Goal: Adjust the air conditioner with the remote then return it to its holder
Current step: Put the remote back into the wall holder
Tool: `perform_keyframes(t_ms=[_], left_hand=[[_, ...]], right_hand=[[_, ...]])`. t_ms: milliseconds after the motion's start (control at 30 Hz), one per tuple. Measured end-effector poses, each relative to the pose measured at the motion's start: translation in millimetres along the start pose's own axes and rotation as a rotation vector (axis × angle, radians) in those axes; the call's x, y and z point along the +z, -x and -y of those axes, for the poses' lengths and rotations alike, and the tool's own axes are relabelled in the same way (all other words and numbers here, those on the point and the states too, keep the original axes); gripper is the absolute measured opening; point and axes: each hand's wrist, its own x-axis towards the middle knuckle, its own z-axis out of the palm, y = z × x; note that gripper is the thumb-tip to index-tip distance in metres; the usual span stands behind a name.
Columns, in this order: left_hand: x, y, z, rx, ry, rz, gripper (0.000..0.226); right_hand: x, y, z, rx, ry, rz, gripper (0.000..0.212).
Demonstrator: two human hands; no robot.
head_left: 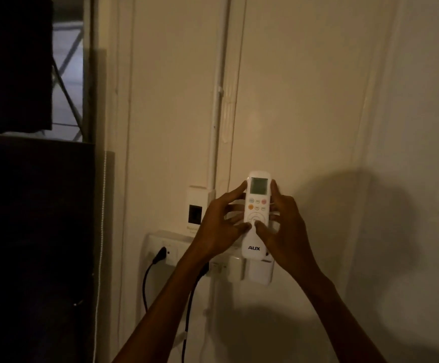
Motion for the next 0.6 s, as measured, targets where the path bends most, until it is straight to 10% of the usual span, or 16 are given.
perform_keyframes(t_ms=[600], left_hand=[[35.2, -23.8, 66.2, 0.062, 0.104, 0.036, 0.078]], right_hand=[[11.9, 6.8, -58.1, -0.029, 0.118, -0.062, 0.077]])
